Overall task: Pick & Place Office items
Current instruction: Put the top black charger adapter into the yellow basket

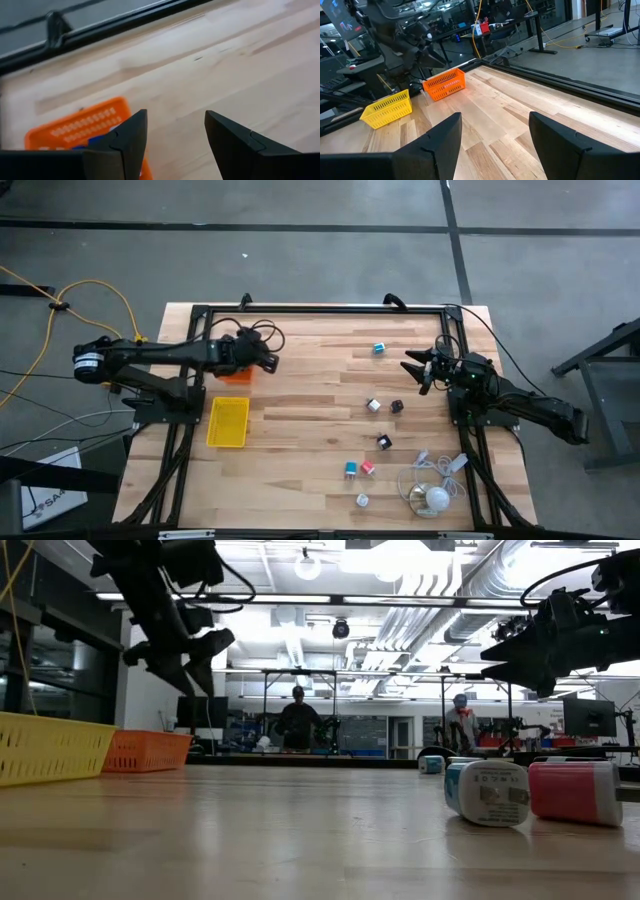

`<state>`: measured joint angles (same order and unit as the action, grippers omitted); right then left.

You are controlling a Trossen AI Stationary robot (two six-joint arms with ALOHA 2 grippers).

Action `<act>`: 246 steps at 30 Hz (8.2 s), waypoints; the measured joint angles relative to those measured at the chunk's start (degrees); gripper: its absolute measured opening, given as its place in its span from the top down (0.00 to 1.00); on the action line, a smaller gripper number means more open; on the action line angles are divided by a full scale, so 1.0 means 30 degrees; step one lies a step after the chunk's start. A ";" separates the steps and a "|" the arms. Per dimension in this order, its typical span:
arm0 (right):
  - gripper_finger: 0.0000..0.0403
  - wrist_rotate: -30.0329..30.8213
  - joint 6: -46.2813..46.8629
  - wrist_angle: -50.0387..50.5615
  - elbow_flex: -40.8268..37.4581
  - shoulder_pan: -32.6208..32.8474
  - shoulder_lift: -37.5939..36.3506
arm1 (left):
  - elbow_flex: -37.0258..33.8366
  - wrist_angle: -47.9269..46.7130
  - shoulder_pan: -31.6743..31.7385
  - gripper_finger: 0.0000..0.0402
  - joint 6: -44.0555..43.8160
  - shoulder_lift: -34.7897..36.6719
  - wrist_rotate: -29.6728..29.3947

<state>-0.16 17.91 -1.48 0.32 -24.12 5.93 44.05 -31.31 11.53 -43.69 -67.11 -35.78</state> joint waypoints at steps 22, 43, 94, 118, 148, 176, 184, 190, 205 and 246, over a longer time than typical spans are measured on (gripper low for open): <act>0.46 -0.0002 0.0000 0.0000 0.0003 0.0000 0.0007 | 0.0000 0.4079 -0.2301 0.53 0.7740 -0.0007 0.0401; 0.46 0.0006 0.0005 0.0000 0.0004 0.0000 0.0007 | 0.0000 0.6252 0.3085 0.53 1.5645 0.0656 1.4346; 0.46 0.0013 0.0005 -0.0041 0.0006 0.0000 0.0005 | 0.0000 0.6325 0.2849 0.53 1.4115 0.0648 1.4620; 0.46 0.0465 -0.0027 -0.0117 0.0004 0.0000 0.0703 | 0.0000 0.6320 0.2849 0.53 1.4110 0.0641 1.4620; 0.46 -0.3740 -0.3458 -0.2102 0.1035 0.1058 0.2210 | -0.0007 0.6325 0.2849 0.53 1.4100 0.0641 1.4627; 0.46 0.0960 -0.7237 0.7640 1.0759 0.5814 1.3887 | -0.0007 0.6325 0.2849 0.53 1.4108 0.0641 1.4627; 0.46 0.0938 -0.7866 0.9381 1.0803 0.6833 1.5228 | -0.0007 0.6332 0.2842 0.53 1.4115 0.0641 1.4627; 0.46 0.0932 -0.7920 1.0392 1.0803 0.7649 1.5314 | -0.0007 0.6325 0.2843 0.53 1.4112 0.0641 1.4627; 0.46 0.0603 -0.8065 1.1138 1.0803 0.8852 1.8018 | -0.0007 0.6325 0.2842 0.53 1.4101 0.0641 1.4627; 0.46 0.0827 -0.8728 1.1424 1.0803 0.8830 2.1296 | -0.0007 0.6332 0.2842 0.53 1.4108 0.0641 1.4627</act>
<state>2.32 -8.27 32.80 32.73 2.37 69.82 44.03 -12.32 20.05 -1.37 -65.19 8.10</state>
